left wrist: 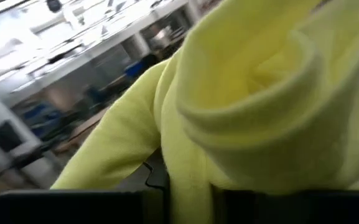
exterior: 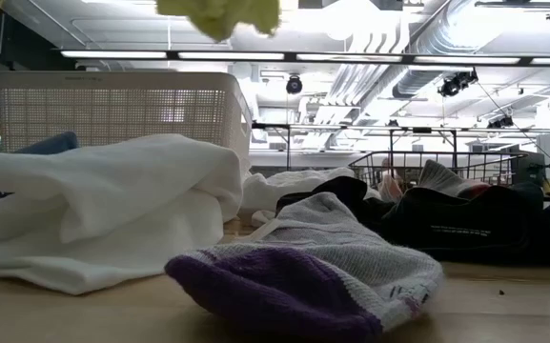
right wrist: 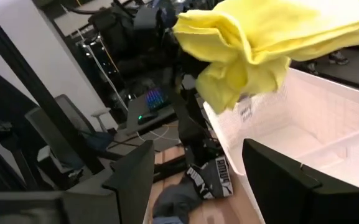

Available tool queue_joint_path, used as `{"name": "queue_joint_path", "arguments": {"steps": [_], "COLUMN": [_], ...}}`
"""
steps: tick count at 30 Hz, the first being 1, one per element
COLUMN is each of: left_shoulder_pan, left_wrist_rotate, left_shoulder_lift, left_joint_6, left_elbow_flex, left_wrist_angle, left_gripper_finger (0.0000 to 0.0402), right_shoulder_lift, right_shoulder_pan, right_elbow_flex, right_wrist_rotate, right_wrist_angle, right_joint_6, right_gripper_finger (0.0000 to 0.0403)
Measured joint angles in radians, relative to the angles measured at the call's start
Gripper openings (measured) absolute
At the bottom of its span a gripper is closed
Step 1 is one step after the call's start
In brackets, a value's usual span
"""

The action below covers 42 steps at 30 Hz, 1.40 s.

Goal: Pick & Place Cloths
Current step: Put the yellow shirt into the top white bin

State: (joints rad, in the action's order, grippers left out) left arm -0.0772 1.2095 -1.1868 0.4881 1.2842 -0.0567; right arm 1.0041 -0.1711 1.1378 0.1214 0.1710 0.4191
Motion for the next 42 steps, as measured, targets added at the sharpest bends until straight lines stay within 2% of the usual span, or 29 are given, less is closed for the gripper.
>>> {"name": "queue_joint_path", "arguments": {"steps": [6,9,13,21,30,34,42], "left_shoulder_pan": [0.0,0.024,0.087,0.283,0.478,0.553,0.681], "left_wrist_rotate": [-0.003,-0.05,-0.179,-0.483,-0.627,-0.688,-0.808], "left_shoulder_lift": [0.04,0.065,0.095,0.107,0.078,0.049,-0.053], "left_joint_6": [-0.106,-0.189,-0.358,-0.661,-1.02,-1.091,-1.102], "left_elbow_flex": [0.0,0.0,0.0,0.0,0.0,-0.002,-0.002], "left_wrist_angle": [-0.214,-0.314,-0.458,-0.756,-1.007,-1.077,-1.106], "left_gripper_finger": [0.0076,0.0076,0.0076,0.0076,0.0076,0.0076,0.0076], "right_shoulder_lift": [-0.002,-0.002,-0.002,-0.002,-0.002,-0.002,0.001], "right_shoulder_pan": [-0.001,0.0,-0.001,-0.001,-0.001,-0.001,-0.001], "right_elbow_flex": [0.0,0.0,0.0,0.0,0.0,0.0,0.0], "right_wrist_rotate": [-0.019,-0.018,-0.019,-0.02,-0.049,-0.07,-0.101], "right_wrist_angle": [0.018,0.02,0.034,0.06,0.066,0.066,0.066], "right_joint_6": [0.002,0.002,0.002,0.002,0.003,0.002,0.002], "right_gripper_finger": [0.0233,0.0233,0.0233,0.0233,0.0233,0.0233,0.0233]}}
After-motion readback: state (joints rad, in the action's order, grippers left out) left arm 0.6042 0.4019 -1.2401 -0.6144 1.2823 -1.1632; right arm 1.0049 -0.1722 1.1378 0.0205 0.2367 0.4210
